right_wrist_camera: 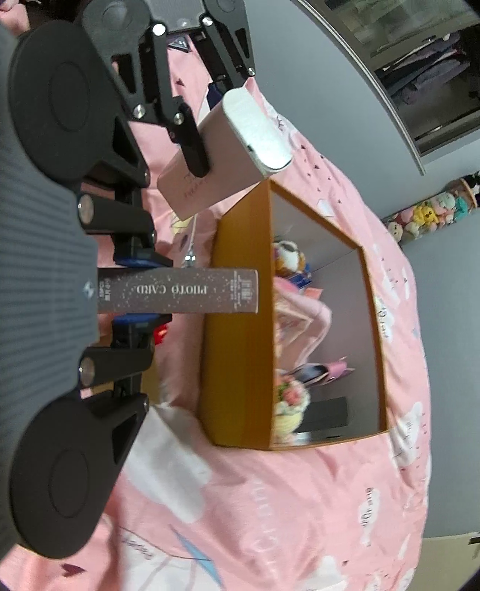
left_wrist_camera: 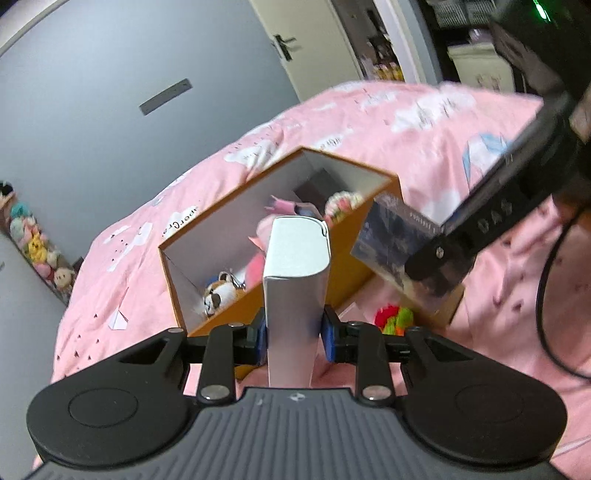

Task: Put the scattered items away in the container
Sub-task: 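Lift the white tube and PHOTO CARD box and carry both over the orange box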

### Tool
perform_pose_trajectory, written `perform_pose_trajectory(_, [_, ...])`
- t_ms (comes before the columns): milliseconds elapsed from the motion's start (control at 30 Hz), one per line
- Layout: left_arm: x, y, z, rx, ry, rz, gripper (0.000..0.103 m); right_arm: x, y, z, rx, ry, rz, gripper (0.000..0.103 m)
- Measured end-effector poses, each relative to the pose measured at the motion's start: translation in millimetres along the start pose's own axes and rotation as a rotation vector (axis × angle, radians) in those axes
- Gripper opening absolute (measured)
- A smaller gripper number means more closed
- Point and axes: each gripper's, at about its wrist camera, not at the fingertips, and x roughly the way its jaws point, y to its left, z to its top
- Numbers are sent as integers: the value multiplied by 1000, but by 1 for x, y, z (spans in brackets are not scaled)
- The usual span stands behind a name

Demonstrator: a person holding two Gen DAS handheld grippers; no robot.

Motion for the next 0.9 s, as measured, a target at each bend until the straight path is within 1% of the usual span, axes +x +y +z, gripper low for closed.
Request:
perform_pose_trajectory(67, [-7, 5, 7, -36, -22, -5, 33, -2, 3, 5, -12, -15, 4, 25])
perform_pose_trajectory(167, [-12, 6, 17, -64, -47, -11, 33, -5, 8, 13, -33, -36, 14, 25])
perform_pose_trajectory(333, [-13, 18, 33, -129, -70, -53, 33, -11, 18, 29, -73, -82, 32, 25])
perform_pose_trajectory(433, [-14, 37, 41, -155, -88, -58, 33, -14, 22, 41, -90, -116, 38, 25])
perform_pose_trajectory(633, [-22, 88, 61, -223, -127, -83, 33, -11, 26, 70, -106, -173, 55, 25])
perform_pose_trajectory(733, [-19, 118, 73, -274, -133, -80, 33, -9, 26, 85, -107, -207, 54, 25])
perform_pose_trajectory(800, [-16, 134, 77, -303, -138, -91, 33, -5, 24, 95, -93, -225, 56, 25])
perform_pose_trajectory(900, [-6, 151, 82, -337, -114, -110, 33, 6, 22, 106, -68, -239, 64, 25])
